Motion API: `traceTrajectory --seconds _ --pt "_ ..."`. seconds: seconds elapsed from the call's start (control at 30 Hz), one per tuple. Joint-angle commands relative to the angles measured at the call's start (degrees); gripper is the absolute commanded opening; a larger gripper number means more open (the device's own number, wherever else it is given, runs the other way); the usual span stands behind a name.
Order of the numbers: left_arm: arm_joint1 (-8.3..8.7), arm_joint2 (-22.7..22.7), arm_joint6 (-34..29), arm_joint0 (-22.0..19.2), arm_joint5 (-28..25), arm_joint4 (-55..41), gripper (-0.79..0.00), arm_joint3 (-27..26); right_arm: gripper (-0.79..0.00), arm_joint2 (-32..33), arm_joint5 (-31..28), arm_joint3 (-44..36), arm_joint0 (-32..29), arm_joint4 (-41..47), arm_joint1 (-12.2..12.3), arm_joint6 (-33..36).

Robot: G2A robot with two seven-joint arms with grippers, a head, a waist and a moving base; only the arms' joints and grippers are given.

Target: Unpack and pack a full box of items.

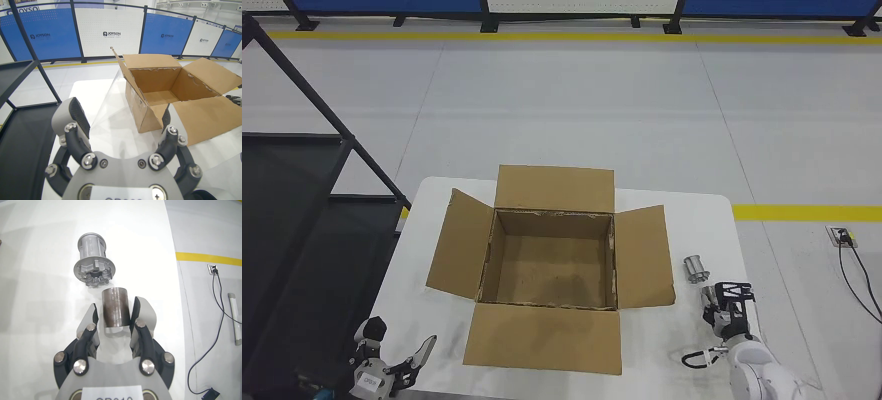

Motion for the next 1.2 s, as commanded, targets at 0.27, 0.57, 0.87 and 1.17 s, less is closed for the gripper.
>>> traceTrajectory --seconds 0.27,0.57,0.87,1.17 --pt "0.0 0.0 0.0 0.0 0.0 0.0 0.0 0.0 -0.785 -1.1 3.7 1.1 2.0 -0.3 -0.3 0.4" --pt "0.0 0.0 0.0 0.0 0.0 0.0 0.0 0.0 -0.785 -0.4 8.1 0.0 3.5 2.5 -0.6 -0.1" --pt "0.0 0.0 0.0 0.0 0.0 0.0 0.0 0.0 -0.785 -0.6 5.9 1.9 5.0 2.1 -0.5 1.5" --pt "0.0 0.0 0.0 0.0 0.0 0.0 0.0 0.0 -0.785 -0.4 4.2 4.0 5.8 1.4 -0.2 3.1"
